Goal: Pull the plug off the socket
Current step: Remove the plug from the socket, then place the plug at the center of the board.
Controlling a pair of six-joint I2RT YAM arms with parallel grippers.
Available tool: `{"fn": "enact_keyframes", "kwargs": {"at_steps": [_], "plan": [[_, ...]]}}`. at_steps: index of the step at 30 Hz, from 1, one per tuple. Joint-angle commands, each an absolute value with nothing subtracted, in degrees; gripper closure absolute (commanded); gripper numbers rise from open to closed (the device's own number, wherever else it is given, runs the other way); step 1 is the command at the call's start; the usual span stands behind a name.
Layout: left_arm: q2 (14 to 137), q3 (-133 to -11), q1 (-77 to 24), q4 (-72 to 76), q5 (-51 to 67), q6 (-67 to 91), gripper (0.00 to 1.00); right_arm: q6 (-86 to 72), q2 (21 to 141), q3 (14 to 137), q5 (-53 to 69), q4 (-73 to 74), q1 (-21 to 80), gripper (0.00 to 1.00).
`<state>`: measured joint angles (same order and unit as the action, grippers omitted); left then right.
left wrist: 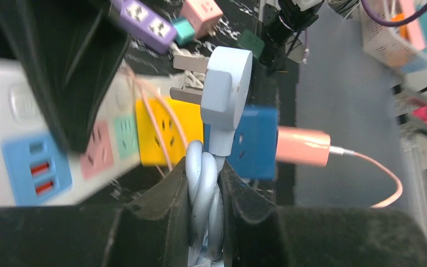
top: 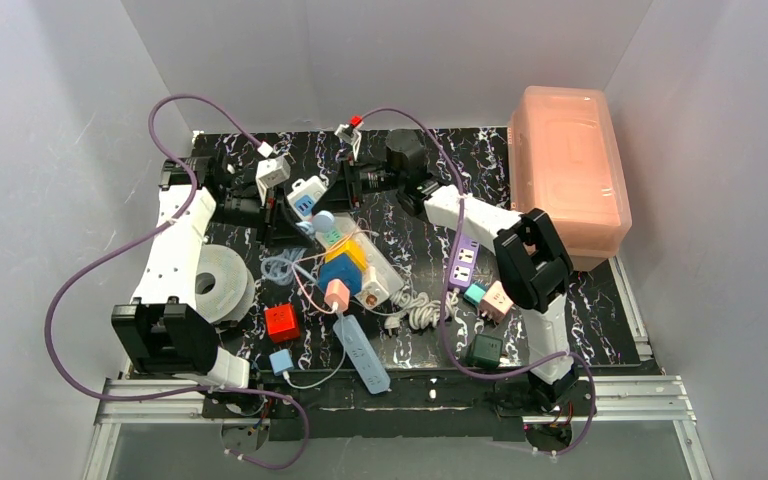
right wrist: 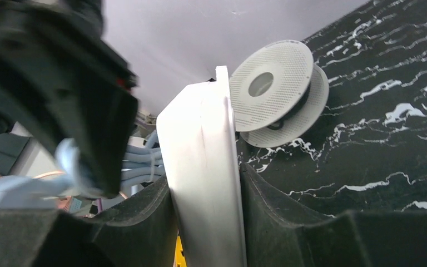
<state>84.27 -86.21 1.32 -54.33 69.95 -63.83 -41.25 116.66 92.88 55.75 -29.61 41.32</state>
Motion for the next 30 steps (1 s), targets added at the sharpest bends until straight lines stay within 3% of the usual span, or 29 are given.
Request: {"fn": "enact_keyframes", "kwargs": {"at_steps": [1, 7, 11, 14, 25, 28, 29, 30], "plan": [[84.6, -90.8, -1.1, -78.5, 79.7, -80.9, 1.00, -45.6, 117.7, 94.7, 55.1, -27.7, 40.1, 0.99], [85.4, -90.4, -1.0, -77.2, 77.6, -79.4, 1.00, -51.2, 118.3, 92.2, 55.6, -34.3, 37.3, 0.99], [82.4, -83.8, -0.1, -60.1, 73.2, -67.9, 1.00, -52.2, 118.2, 91.1, 57.7, -35.7, 35.6, 0.99], [79.7, -76.7, 2.4, -45.2, 65.6, -56.2, 1.00, -61.0, 119.9, 89.9, 60.7, -44.8, 33.9, 0.99], [82.9, -67.6, 8.5, -13.0, 48.4, -32.1, 1.00, -75.4, 125.1, 91.0, 68.2, -58.9, 33.1, 0.99], [84.0, -67.3, 8.6, -7.8, 45.6, -28.1, 0.95, -76.4, 125.1, 89.6, 68.6, -60.4, 33.2, 0.99], [84.6, -67.2, 8.5, -7.0, 45.3, -27.8, 0.90, -76.6, 125.3, 89.8, 68.8, -60.4, 33.2, 0.99], [85.3, -67.4, 8.4, -6.8, 44.9, -27.8, 0.77, -77.1, 125.8, 90.2, 69.2, -60.4, 33.2, 0.99]]}}
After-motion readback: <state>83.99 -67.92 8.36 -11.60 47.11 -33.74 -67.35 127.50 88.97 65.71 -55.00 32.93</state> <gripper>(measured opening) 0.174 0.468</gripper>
